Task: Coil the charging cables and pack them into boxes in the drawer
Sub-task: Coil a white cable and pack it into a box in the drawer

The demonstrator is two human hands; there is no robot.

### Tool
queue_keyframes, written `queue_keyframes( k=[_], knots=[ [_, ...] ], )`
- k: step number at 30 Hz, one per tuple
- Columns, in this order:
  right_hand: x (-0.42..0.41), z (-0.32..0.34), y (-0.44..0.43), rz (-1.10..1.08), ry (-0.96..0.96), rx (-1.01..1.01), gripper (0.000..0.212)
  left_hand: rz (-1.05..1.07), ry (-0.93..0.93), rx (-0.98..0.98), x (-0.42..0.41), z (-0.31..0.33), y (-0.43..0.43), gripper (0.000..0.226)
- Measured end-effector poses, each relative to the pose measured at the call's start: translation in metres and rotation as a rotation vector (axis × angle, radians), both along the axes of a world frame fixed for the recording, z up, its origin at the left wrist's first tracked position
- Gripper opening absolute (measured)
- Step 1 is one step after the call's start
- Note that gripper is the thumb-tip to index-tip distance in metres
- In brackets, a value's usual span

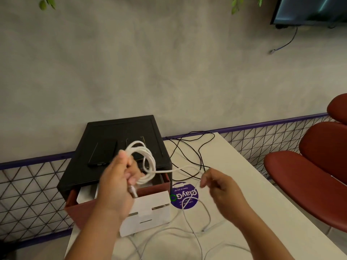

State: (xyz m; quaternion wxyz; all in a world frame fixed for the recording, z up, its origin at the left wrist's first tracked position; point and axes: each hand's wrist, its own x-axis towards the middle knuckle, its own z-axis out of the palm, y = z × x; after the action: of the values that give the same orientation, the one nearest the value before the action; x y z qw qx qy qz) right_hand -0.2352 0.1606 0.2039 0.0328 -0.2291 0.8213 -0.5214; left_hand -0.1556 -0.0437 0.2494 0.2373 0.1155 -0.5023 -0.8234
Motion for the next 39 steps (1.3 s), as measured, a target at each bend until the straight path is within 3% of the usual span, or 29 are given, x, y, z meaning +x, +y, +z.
queue_keyframes(
  k=[4,9,14,19,21,24,30,39],
  knots=[
    [-0.013,-0.001,0.011,-0.098,0.177,0.315,0.051,-0.076,0.092,0.094,-0.009,0.02,-0.01,0.035],
    [-0.013,0.011,-0.002,-0.022,0.18,0.439,0.035,-0.205,0.189,0.047,-0.023,0.045,0.012,0.029],
    [0.003,0.058,-0.018,0.111,0.309,0.302,0.032,-0.241,0.217,-0.034,-0.034,0.063,0.025,0.028],
    [0.002,0.096,-0.031,-0.051,0.356,0.182,0.041,-0.264,0.278,0.085,-0.04,0.084,0.029,0.028],
    [-0.001,0.108,-0.033,-0.094,0.205,0.014,0.05,-0.26,0.303,0.103,-0.04,0.092,0.029,0.029],
    [-0.001,0.124,-0.04,-0.02,-0.039,-0.44,0.057,-0.243,0.312,0.091,-0.039,0.1,0.033,0.029],
    [0.005,0.155,-0.05,0.166,-0.282,-1.272,0.054,-0.169,0.218,0.005,-0.042,0.101,0.045,0.03],
    [0.005,0.155,-0.055,0.195,-0.462,-1.541,0.05,-0.136,0.2,0.076,-0.041,0.106,0.056,0.027]
  ],
)
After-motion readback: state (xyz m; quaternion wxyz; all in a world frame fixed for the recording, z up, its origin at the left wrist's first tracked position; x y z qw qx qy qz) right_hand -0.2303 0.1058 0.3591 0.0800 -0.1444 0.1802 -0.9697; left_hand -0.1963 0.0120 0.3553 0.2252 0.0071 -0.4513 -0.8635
